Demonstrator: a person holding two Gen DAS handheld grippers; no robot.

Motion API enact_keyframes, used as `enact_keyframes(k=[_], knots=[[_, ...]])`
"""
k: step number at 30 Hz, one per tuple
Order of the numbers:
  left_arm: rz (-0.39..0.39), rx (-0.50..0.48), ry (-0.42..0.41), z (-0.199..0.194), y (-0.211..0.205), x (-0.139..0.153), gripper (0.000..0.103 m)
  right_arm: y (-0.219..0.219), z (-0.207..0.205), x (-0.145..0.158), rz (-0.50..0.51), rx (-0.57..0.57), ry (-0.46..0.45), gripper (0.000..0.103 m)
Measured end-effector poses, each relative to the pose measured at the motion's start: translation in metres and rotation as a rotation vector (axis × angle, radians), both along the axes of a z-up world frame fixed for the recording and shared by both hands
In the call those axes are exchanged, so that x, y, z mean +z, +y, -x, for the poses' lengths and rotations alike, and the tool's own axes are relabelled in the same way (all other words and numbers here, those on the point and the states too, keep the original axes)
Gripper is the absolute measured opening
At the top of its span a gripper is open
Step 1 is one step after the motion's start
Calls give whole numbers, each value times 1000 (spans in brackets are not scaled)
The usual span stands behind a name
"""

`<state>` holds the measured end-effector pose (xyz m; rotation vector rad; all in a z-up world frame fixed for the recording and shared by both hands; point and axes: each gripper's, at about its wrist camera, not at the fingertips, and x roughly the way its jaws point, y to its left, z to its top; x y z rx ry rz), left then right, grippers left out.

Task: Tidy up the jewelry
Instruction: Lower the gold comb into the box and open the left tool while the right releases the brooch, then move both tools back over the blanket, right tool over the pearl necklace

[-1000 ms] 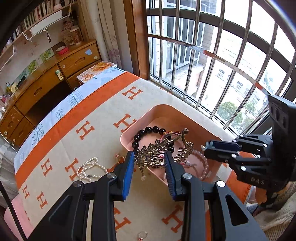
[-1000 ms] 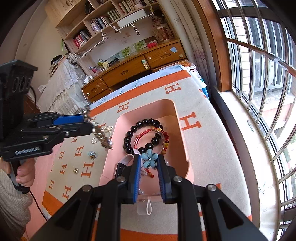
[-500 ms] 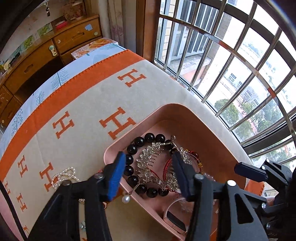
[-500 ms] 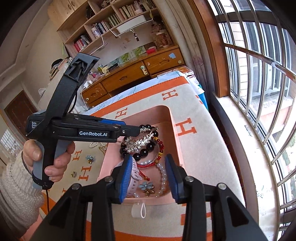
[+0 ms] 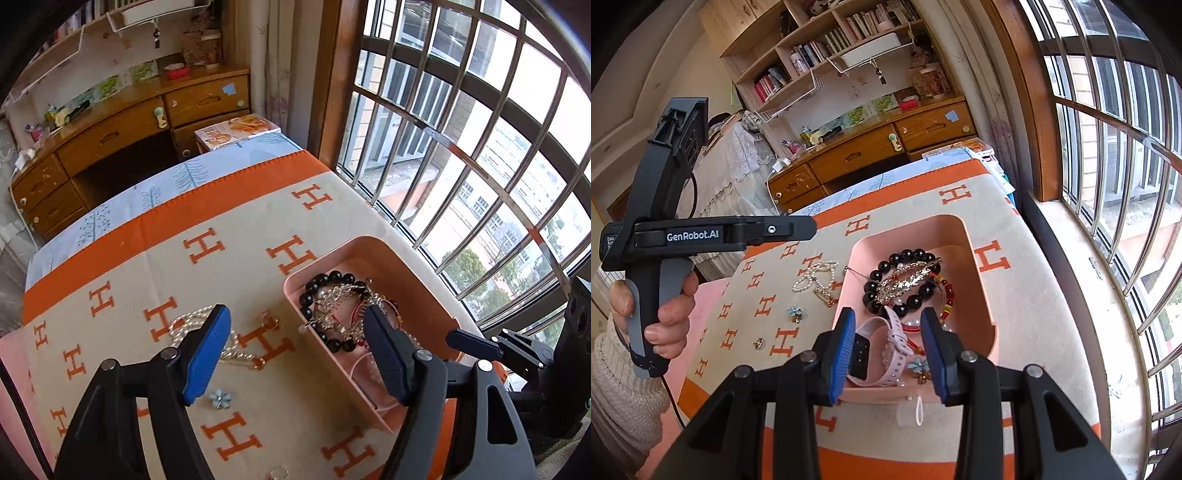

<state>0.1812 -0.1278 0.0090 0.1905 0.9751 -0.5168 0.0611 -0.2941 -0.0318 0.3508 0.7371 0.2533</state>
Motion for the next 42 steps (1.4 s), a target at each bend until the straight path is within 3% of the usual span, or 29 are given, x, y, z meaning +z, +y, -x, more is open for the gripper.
enact_keyframes(k=[10, 18, 25, 30, 36, 42], knots=[[-51, 173, -41, 30, 99, 6, 77, 38, -4, 19, 27, 105, 10, 37], [-81, 271, -23, 28, 155, -4, 77, 80, -49, 42, 103, 224, 67, 37], [-79, 273, 25, 16, 170, -22, 77, 115, -117, 44, 152, 314, 198, 37], [-83, 251, 81, 18, 175, -46, 75, 141, -160, 23, 236, 370, 305, 37], [-98, 201, 139, 33, 174, -76, 73, 154, -190, -3, 287, 395, 381, 37], [-64, 181, 165, 34, 168, -84, 73, 164, -209, -22, 350, 427, 431, 37]])
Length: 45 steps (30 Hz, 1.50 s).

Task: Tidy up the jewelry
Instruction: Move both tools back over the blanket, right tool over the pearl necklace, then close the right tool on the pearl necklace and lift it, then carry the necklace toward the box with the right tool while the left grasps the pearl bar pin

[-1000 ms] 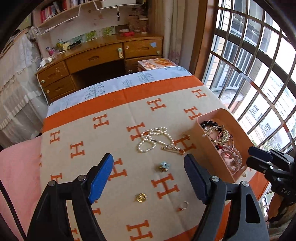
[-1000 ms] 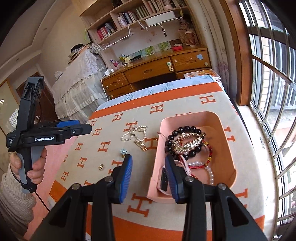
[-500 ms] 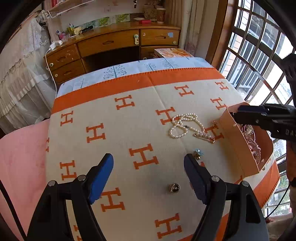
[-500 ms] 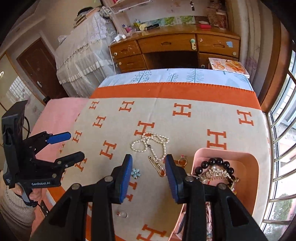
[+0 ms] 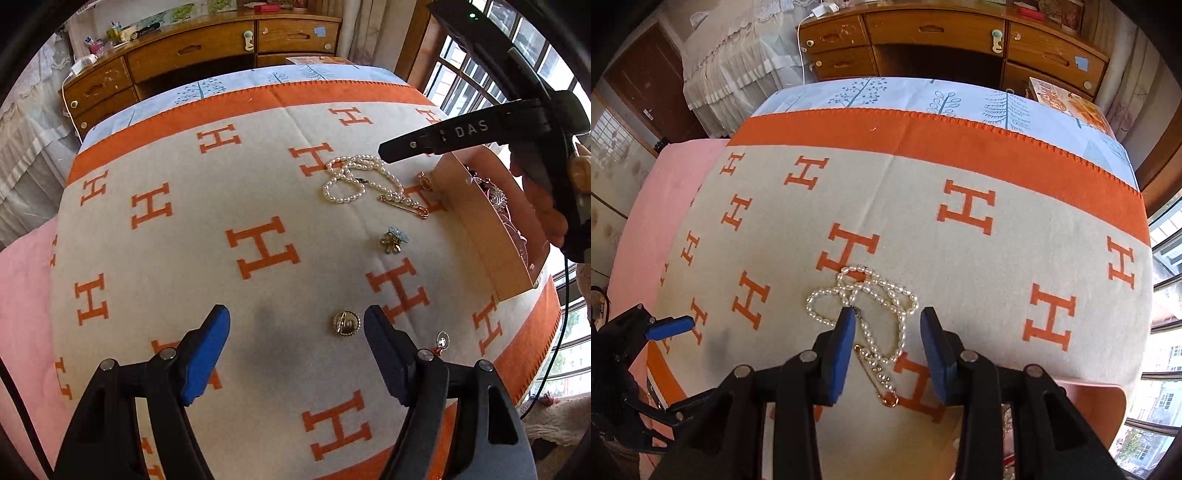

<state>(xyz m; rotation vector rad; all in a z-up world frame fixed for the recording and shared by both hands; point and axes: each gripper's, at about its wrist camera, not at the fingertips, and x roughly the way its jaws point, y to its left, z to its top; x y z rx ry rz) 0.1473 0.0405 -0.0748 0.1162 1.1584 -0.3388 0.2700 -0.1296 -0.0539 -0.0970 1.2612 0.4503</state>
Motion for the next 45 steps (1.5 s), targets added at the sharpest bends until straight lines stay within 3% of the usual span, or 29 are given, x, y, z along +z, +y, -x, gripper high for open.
enact_keyframes(k=[13, 15, 16, 17, 20, 26, 38, 41, 45], knots=[[37, -28, 15, -10, -16, 2, 73, 26, -11, -28, 169, 110, -11, 37], [38, -26, 18, -13, -17, 1, 73, 30, -10, -27, 184, 139, -34, 30], [39, -26, 21, -14, -18, 1, 73, 30, -11, -27, 179, 143, -34, 15], [39, -26, 22, -14, -19, 1, 73, 29, -12, -26, 182, 136, -31, 8], [34, -30, 22, -15, -23, 2, 73, 26, -13, -26, 172, 122, -26, 4], [26, -35, 7, -24, -32, 11, 73, 3, -7, -6, 23, 45, -51, 4], [47, -92, -18, -58, -85, 35, 73, -71, 57, 112, -305, -80, -317, 4], [22, -144, -16, -64, -103, 33, 61, -93, 73, 129, -343, -122, -365, 4], [-3, -160, 38, -76, -116, 18, 59, -123, 90, 152, -395, -175, -428, 4]])
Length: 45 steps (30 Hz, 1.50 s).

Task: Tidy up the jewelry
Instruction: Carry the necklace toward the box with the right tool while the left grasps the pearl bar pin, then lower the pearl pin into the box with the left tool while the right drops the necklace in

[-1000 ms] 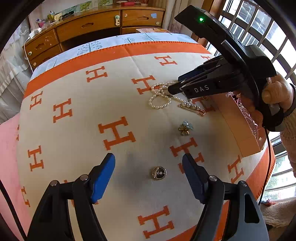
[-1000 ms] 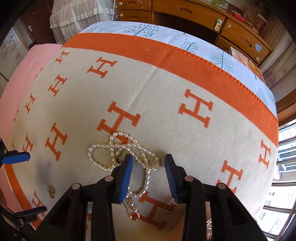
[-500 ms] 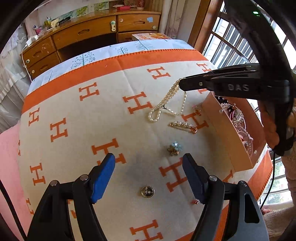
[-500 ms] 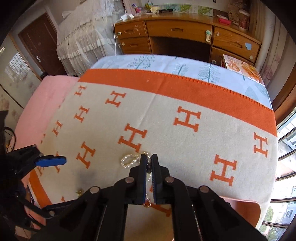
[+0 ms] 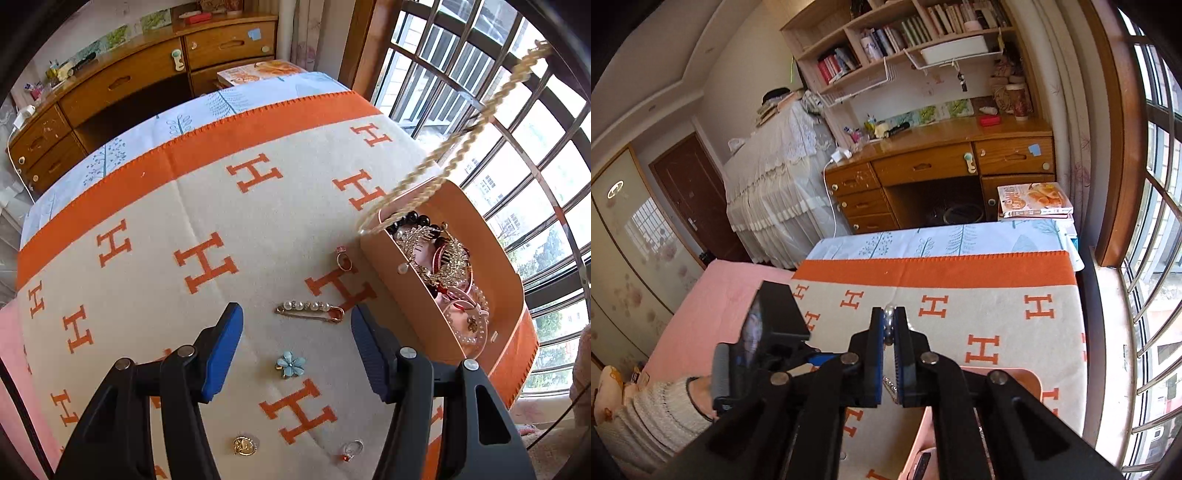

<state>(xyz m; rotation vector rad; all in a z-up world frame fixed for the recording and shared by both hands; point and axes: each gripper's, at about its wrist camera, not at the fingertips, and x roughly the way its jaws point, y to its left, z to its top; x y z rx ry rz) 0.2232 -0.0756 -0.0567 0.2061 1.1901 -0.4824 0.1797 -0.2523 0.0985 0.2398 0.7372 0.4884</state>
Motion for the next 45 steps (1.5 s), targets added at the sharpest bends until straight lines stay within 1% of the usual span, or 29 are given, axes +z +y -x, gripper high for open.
enact_keyframes(k=[2, 5, 6, 10, 11, 12, 13, 17, 18, 21, 23, 26, 29, 31, 34, 35, 36, 37, 39, 43, 45], knots=[[-3, 12, 34, -6, -2, -7, 59, -14, 8, 12, -28, -24, -30, 4], [17, 37, 82, -14, -4, -15, 59, -32, 21, 25, -60, -49, -70, 4], [19, 46, 98, -16, -5, -19, 59, -36, 24, 28, -69, -56, -79, 4], [-10, 113, 164, -21, -4, -30, 58, -50, 37, 30, -88, -79, -95, 5], [-6, 137, 178, -22, -3, -31, 55, -52, 39, 29, -87, -87, -95, 5], [7, 154, 195, -24, -2, -32, 48, -54, 41, 27, -94, -92, -93, 5], [24, 169, 214, -24, -1, -32, 43, -56, 42, 25, -103, -94, -89, 5], [39, 229, 246, -26, -2, -37, 41, -62, 46, 16, -124, -87, -75, 5], [43, 249, 262, -26, -2, -40, 40, -63, 46, 13, -127, -85, -69, 5], [72, 302, 313, -28, -1, -47, 32, -65, 48, 7, -129, -81, -53, 5], [76, 335, 326, -28, -1, -50, 31, -67, 50, 2, -137, -80, -42, 5], [83, 390, 327, -31, -2, -53, 31, -69, 55, -4, -141, -82, -36, 5], [88, 424, 326, -36, -3, -56, 31, -71, 58, -10, -144, -78, -24, 5], [67, 427, 315, -39, -9, -56, 31, -71, 58, -14, -135, -78, -17, 5], [0, 407, 277, -39, -21, -55, 30, -71, 61, -21, -110, -84, -6, 5], [-23, 399, 261, -40, -26, -55, 27, -71, 60, -24, -108, -81, 2, 5], [-49, 392, 241, -41, -33, -54, 17, -72, 60, -27, -105, -81, 10, 5], [-66, 385, 227, -40, -36, -54, 10, -71, 62, -30, -101, -83, 13, 5], [-78, 373, 211, -39, -40, -53, 5, -73, 63, -35, -104, -86, 23, 5], [-47, 363, 206, -34, -38, -51, 5, -77, 65, -43, -114, -89, 38, 5], [-41, 357, 187, -30, -37, -46, 5, -79, 64, -46, -115, -90, 44, 5]])
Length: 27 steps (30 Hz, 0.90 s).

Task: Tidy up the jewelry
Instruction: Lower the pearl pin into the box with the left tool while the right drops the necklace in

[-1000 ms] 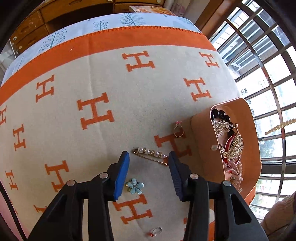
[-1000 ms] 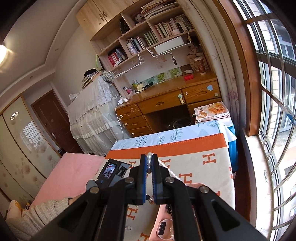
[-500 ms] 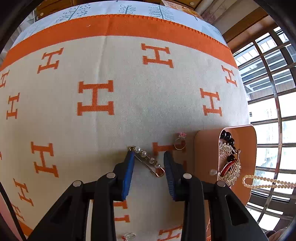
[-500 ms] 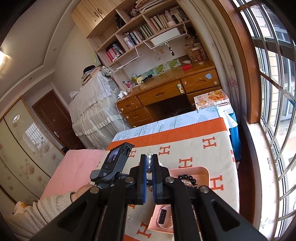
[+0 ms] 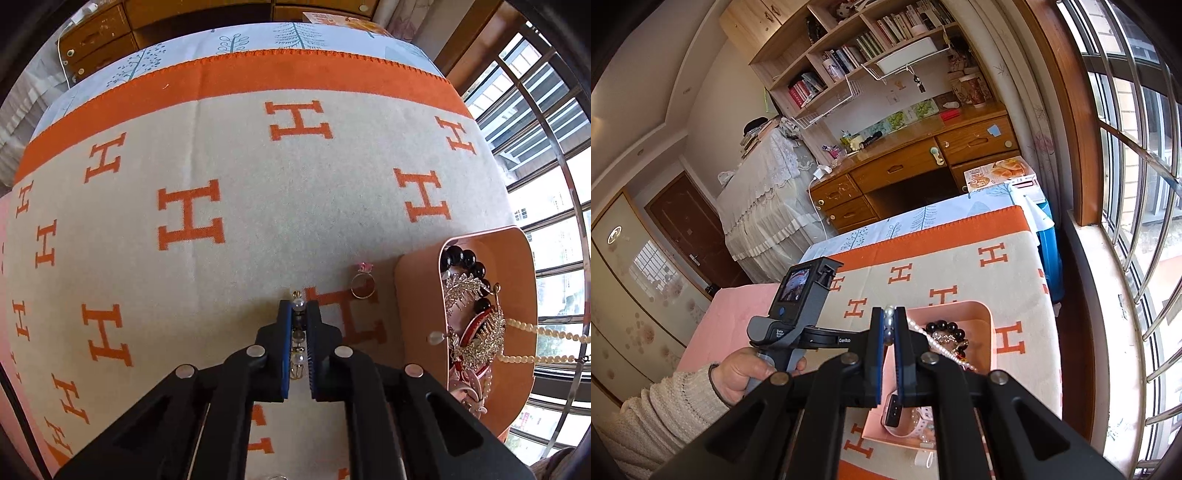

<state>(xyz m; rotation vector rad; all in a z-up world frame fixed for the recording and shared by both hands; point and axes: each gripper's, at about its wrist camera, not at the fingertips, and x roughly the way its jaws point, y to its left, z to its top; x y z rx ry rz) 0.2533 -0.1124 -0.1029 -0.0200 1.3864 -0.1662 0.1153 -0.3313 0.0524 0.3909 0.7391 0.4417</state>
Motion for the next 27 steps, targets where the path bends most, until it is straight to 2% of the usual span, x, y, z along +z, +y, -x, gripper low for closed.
enact_keyframes(k=[3, 10, 14, 19, 27], knots=[[17, -20, -46, 11, 4, 20, 5, -4, -2, -3, -1, -3, 5, 5], [102, -85, -175, 34, -5, 91, 5, -5, 1, -3, 38, -28, -3, 5], [147, -134, -207, 47, -18, 116, 5, -3, 2, -6, 69, -34, 13, 5], [175, -183, -188, 53, -51, 114, 5, 0, 3, -14, 124, -42, 50, 5], [181, -228, -135, 45, -89, 77, 5, 4, -3, -41, 180, -28, 153, 6]])
